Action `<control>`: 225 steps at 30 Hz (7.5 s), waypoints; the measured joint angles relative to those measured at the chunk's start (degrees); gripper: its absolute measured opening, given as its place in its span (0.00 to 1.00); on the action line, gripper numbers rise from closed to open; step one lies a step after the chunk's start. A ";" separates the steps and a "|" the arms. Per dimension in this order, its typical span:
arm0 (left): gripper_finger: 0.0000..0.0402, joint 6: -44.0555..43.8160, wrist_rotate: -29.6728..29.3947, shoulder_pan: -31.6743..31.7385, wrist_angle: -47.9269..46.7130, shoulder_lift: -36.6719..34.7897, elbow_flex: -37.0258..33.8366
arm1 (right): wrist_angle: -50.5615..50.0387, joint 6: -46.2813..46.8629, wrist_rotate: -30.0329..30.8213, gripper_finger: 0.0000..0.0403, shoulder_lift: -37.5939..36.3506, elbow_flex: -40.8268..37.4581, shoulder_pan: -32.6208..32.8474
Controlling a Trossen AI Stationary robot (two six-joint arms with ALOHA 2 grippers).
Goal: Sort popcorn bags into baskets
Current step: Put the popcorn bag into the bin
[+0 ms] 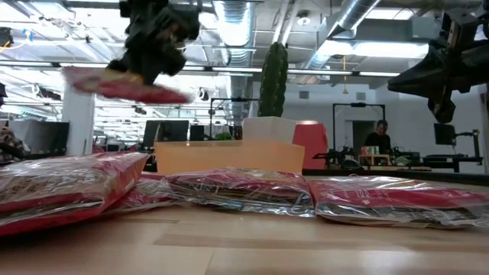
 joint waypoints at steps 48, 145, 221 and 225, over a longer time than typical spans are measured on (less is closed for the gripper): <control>0.18 -7.22 -18.59 -5.87 39.79 25.29 8.70 | -2.40 1.01 4.37 0.16 0.44 0.01 0.01; 0.49 -57.15 -47.52 -44.60 69.22 -8.30 -54.60 | -3.81 19.45 -1.11 0.16 19.56 0.00 0.01; 0.00 -48.38 -47.90 -39.11 34.99 -14.16 -10.38 | -4.25 14.38 1.84 0.16 19.54 0.04 0.01; 0.00 -45.74 -50.91 -36.36 34.93 -14.17 -7.95 | -4.25 13.58 1.85 0.16 19.56 0.04 0.01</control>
